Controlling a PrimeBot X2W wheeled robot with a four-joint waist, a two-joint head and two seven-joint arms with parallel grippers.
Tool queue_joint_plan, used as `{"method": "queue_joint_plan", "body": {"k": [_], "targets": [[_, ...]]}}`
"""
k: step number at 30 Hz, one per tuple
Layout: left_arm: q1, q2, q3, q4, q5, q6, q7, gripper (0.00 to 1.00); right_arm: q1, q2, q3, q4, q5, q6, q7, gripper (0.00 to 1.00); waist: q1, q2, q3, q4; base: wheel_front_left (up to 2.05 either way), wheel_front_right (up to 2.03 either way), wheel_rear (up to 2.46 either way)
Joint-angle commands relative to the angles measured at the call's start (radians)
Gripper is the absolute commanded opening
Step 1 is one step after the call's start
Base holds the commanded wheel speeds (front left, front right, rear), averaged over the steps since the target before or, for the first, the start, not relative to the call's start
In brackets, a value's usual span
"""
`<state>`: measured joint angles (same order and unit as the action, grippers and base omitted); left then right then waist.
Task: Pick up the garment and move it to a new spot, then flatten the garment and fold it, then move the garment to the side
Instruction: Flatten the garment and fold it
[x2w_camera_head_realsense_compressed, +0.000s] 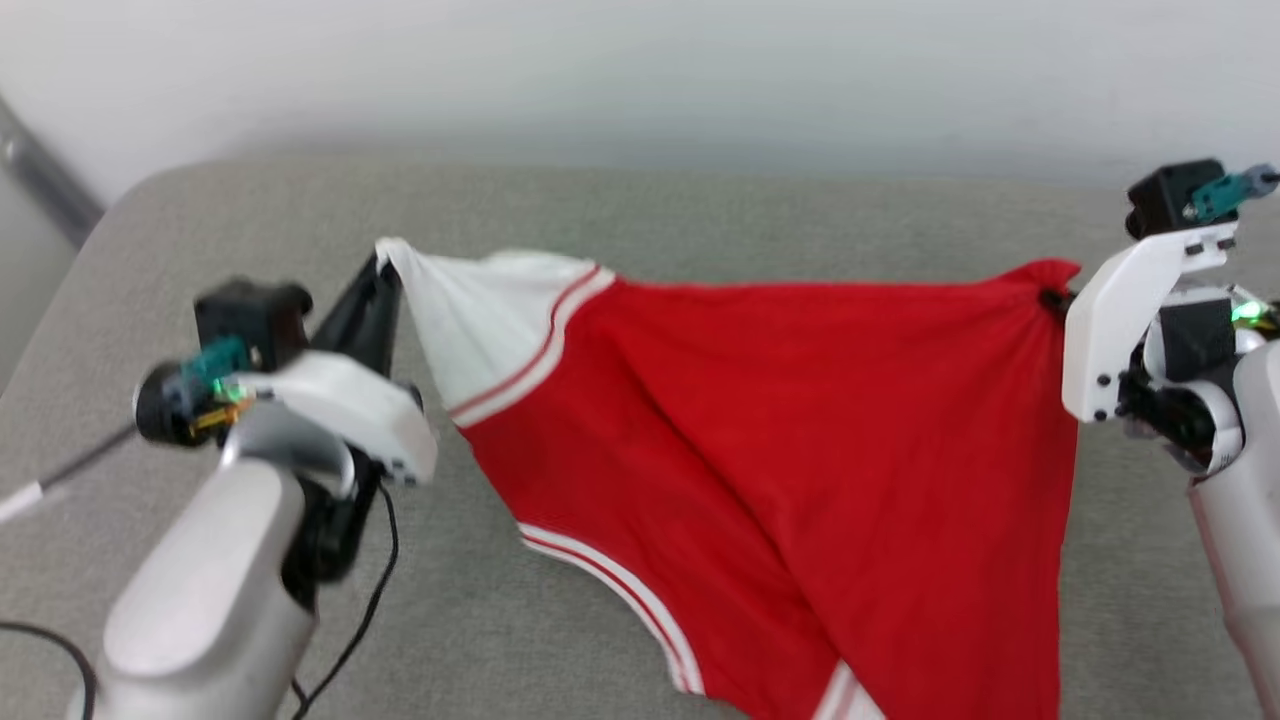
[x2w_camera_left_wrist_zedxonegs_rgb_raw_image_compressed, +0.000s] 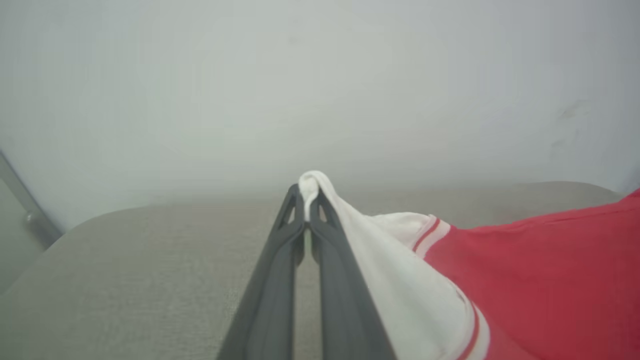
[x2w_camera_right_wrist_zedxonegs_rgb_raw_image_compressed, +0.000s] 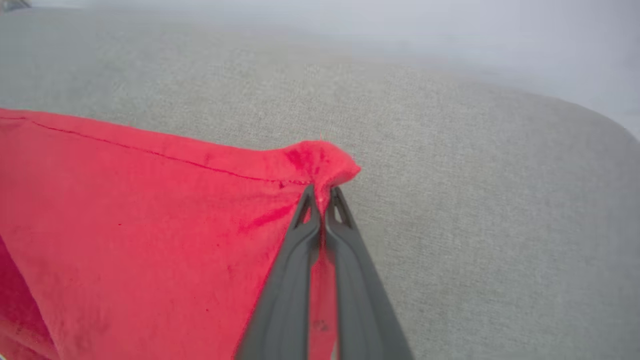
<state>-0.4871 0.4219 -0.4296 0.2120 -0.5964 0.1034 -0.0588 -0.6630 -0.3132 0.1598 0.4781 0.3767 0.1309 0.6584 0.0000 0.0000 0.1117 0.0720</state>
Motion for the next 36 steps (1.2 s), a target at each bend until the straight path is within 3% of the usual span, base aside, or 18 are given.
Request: {"method": "queue_joint_plan", "body": {"k": [1,11,19,27,36], "targets": [[-0.052,-0.01,0.001,0.039,-0.01,-0.02,0.011,0.0,-0.03,0.0,0.004,0.009,-0.012,0.0,-0.027,0.0,0.0,0.0,-0.037,-0.038,0.0,0.0,0.0],[-0.385,-0.033,0.013,0.304,0.011,-0.079,0.001,0.0,-0.193,0.026,0.0,0.105,-0.04,0.0,-0.166,0.0,0.0,0.0,-0.02,-0.091,0.0,0.0,0.0],[-0.739,0.001,0.046,0.453,0.061,-0.106,-0.074,0.0,-0.458,0.044,-0.017,0.155,-0.084,0.0,-0.304,0.0,0.0,0.0,0.131,-0.136,0.0,0.0,0.0],[-1.054,0.031,0.063,0.517,0.1,-0.129,-0.126,0.0,-0.726,0.043,-0.027,0.178,-0.163,0.0,-0.445,0.0,0.0,0.0,0.299,-0.148,0.0,0.0,0.0],[-1.246,0.041,0.077,0.548,0.094,-0.15,-0.126,0.0,-0.93,0.032,-0.004,0.218,-0.177,0.0,-0.52,0.0,0.0,0.0,0.491,-0.143,0.0,0.0,0.0]]}}
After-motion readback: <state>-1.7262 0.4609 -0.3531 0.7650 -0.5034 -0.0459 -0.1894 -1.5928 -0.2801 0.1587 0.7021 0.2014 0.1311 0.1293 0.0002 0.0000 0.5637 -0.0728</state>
